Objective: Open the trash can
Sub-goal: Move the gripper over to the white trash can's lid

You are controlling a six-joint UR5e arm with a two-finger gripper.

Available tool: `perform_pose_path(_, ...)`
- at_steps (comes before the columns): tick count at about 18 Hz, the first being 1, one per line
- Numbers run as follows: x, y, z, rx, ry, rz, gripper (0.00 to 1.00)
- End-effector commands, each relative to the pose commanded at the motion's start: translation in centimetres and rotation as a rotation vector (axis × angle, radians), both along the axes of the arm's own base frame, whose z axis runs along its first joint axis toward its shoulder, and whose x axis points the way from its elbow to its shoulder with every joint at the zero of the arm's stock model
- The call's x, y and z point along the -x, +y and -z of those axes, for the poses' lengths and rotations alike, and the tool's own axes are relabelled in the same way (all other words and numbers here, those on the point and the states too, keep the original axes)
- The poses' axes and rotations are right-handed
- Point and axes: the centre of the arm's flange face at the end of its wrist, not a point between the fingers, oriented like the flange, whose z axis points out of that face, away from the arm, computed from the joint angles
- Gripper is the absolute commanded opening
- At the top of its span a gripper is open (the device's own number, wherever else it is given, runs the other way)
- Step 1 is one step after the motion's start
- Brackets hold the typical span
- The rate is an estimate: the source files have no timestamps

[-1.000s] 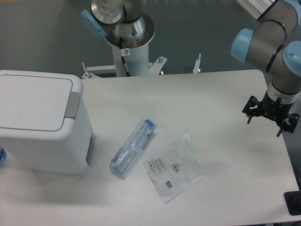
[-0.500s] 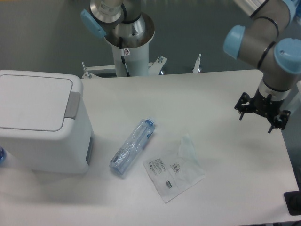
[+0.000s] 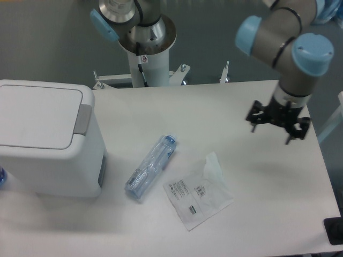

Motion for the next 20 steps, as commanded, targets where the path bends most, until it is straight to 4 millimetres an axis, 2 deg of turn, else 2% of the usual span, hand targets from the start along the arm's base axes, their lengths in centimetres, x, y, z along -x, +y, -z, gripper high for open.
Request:
perform_pose_path(2,-1.5,0.9,-1.4,-0.060,-0.035,-0.027,1.00)
perform_pose_path(6,-4.9,3.6,-2.7,-0.095,-0.083,-0.036,1.00)
perform_pose_path(10,-7.5,4.5,-6.1,-0.193,-0.143,-0.122,1.00)
perform_pose_path(16,-12.9,6.4,-10.4,-0.213,-0.164,-0.246,1.00)
perform_pose_path(20,-15.4,8.2,-11.4,-0.243,-0.205,-0.260,1.00)
